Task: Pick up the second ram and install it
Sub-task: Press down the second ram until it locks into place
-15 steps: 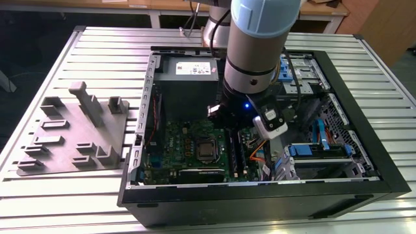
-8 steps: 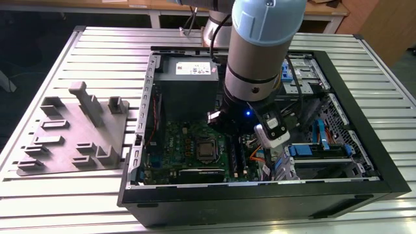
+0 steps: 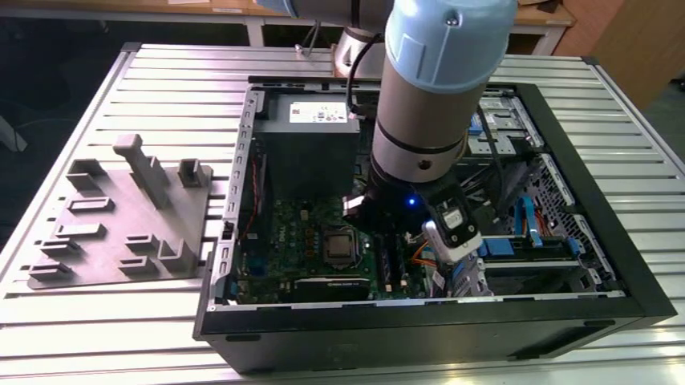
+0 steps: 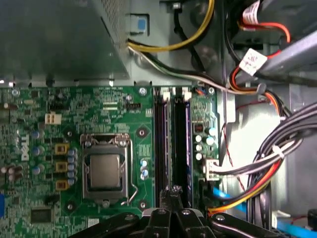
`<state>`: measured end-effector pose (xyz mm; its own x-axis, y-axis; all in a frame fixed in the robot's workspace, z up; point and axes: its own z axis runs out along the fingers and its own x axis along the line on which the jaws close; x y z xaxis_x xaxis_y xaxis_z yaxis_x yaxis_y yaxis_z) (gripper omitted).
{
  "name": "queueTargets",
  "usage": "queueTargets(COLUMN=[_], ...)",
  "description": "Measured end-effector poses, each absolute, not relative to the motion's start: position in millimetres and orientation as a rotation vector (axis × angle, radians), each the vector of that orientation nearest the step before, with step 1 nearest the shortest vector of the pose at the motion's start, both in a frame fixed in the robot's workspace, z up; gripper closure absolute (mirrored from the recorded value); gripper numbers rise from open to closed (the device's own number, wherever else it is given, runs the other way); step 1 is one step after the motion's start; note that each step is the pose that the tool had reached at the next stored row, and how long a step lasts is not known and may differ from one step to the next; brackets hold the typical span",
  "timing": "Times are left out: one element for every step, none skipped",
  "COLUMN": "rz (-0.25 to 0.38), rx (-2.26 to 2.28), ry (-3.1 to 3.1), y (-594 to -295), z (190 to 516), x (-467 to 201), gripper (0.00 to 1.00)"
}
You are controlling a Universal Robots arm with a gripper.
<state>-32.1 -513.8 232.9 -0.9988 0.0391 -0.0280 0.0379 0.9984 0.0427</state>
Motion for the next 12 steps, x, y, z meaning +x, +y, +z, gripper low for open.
queueTargets(rz=[0.065,0.065,0.065,0.065,0.065,0.065,0.065,0.065,0.065,0.065,0.065,0.065], rx=[0.06,0.06,0.06,0.06,0.06,0.06,0.06,0.06,0.06,0.06,0.06,0.06], ry=[3.112,3.112,3.112,3.112,3.112,3.112,3.112,3.112,3.112,3.112,3.112,3.112], y=[-515,-517,-518,-519,-520,-522,-523,-524,-525,-526,-527,-527], z=[233,233,233,233,233,233,233,232,232,232,232,231], x=[-32,-32,-32,-32,-32,-32,-32,-32,-32,-32,-32,-32], gripper=[0.93,0.93,0.93,0.93,0.93,0.93,0.93,0.93,0.93,0.93,0.93,0.93])
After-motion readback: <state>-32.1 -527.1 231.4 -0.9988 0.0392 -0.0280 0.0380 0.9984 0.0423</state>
